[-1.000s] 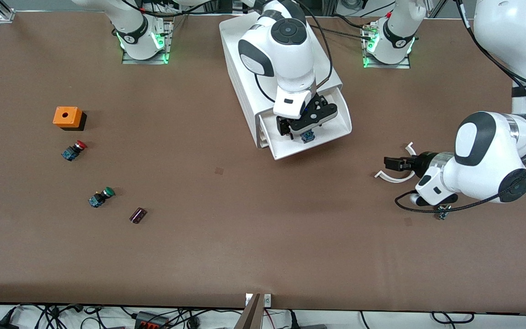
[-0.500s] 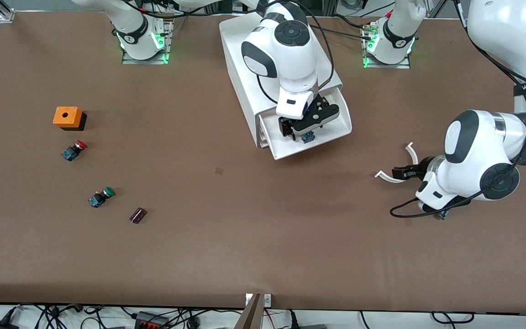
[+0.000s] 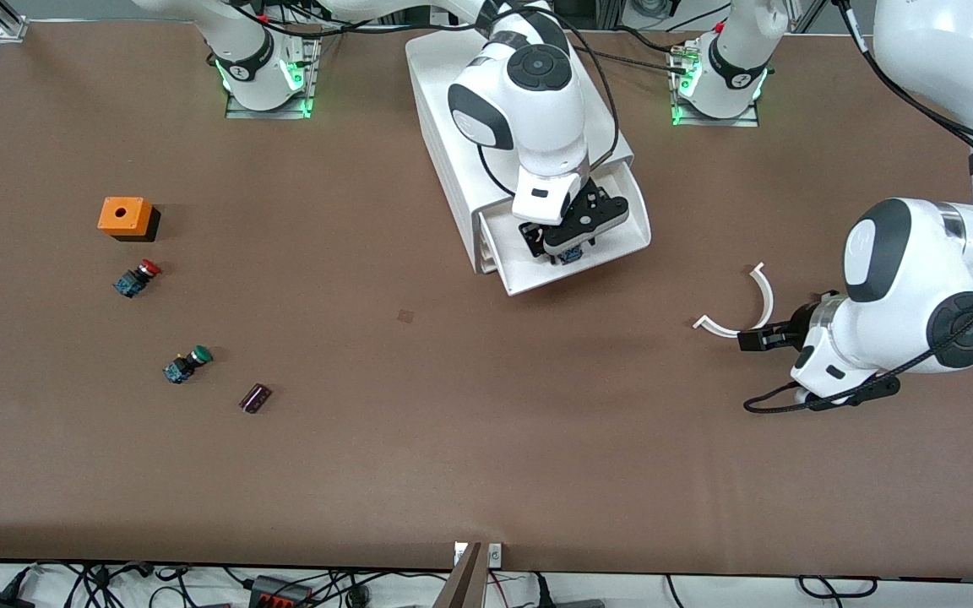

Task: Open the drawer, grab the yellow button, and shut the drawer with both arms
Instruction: 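Lift the button out with the right gripper while the left gripper nears the drawer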

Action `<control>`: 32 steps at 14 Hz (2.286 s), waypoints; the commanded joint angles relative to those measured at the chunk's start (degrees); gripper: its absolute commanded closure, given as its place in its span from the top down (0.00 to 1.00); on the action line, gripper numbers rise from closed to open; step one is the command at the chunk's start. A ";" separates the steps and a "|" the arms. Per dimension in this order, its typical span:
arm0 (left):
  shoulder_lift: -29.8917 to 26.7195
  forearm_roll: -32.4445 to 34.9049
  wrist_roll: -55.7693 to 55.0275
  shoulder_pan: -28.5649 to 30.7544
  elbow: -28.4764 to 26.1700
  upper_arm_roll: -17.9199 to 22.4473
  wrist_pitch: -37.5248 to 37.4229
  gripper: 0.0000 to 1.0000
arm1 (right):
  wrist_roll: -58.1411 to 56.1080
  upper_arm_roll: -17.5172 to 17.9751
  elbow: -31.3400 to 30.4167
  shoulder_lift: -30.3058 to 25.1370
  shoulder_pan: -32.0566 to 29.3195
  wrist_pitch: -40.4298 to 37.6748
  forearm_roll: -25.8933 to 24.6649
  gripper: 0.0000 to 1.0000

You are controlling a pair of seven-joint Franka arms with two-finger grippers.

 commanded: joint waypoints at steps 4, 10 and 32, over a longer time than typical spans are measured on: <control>0.53 1.40 -1.12 -0.76 -0.19 -0.42 1.50 1.00 | 0.75 -0.03 1.99 0.81 0.01 -0.34 -0.81 0.14; 0.80 -0.79 -6.38 -3.39 -1.94 -0.51 7.38 1.00 | 0.41 -0.91 8.31 -2.87 -4.46 -13.58 -0.37 0.12; -14.41 -4.92 -31.09 -16.58 -35.26 -12.54 30.68 1.00 | -21.47 -0.82 -28.56 -13.69 -36.55 -11.71 2.36 0.12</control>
